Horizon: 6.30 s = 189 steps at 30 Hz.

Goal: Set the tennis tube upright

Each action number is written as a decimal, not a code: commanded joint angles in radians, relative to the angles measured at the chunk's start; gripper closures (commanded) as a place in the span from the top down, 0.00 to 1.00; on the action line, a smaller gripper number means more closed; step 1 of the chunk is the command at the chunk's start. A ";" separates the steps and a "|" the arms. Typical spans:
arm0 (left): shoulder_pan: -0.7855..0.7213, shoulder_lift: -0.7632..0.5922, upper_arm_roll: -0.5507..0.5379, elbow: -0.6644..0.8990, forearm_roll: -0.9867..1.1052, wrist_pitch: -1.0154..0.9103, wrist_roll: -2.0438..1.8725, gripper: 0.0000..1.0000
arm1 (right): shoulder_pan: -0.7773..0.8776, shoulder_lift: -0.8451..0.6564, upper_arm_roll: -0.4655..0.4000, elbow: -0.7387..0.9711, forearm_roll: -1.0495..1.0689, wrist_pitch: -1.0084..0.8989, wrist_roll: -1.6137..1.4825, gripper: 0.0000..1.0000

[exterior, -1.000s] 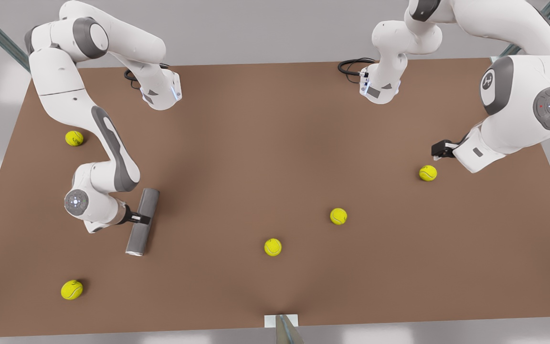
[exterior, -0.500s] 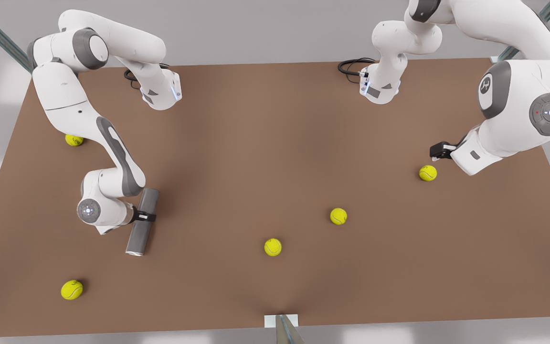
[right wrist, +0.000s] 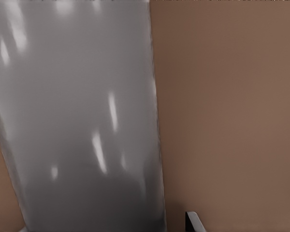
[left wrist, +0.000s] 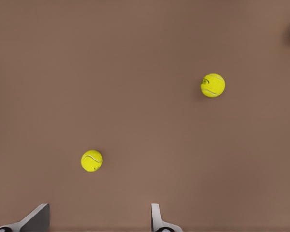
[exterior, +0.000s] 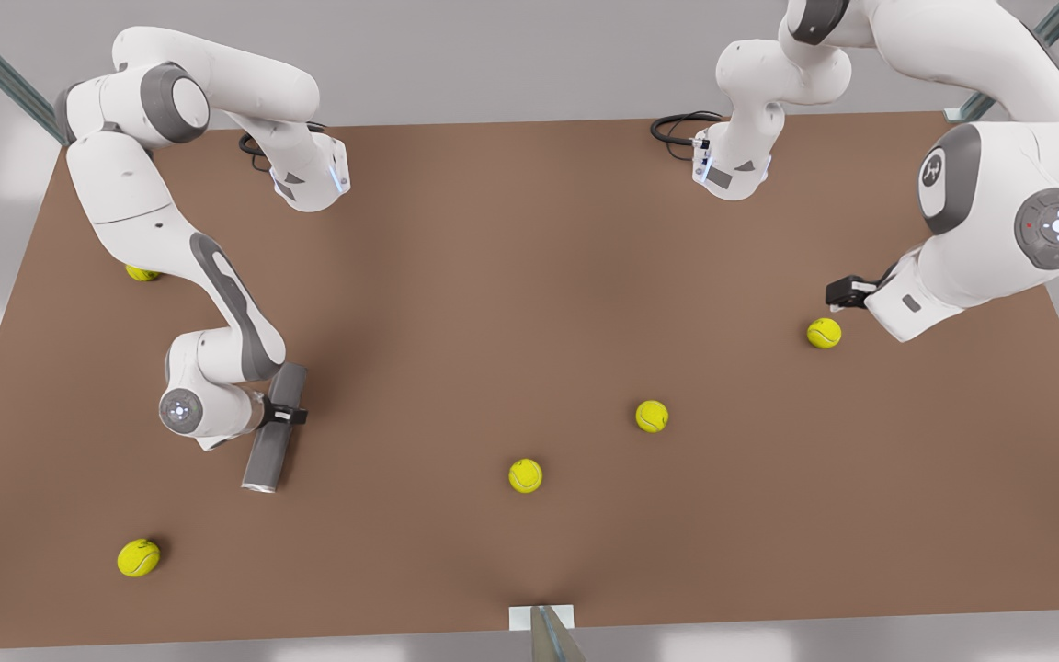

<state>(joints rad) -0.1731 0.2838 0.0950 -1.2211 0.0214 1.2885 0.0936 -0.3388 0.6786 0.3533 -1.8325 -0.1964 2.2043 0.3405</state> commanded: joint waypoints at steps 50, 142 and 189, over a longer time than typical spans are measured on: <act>0.000 -0.002 -0.001 -0.009 0.000 -0.021 0.000 1.00 | 0.124 -0.005 0.035 0.248 0.000 -0.273 -0.009 0.61; -0.010 0.083 -0.024 -0.580 -0.778 0.503 -0.284 1.00 | 0.472 -0.528 -0.341 0.298 0.132 -0.569 -0.543 1.00; 0.038 0.502 -0.124 -0.500 -1.361 0.661 0.364 1.00 | 0.791 -0.468 -0.336 0.469 0.147 -0.569 -0.545 1.00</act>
<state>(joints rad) -0.1350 0.7918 -0.0291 -1.7180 -1.3232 1.9510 0.4572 0.4526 0.2101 0.0169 -1.3637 -0.0491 1.6352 -0.2040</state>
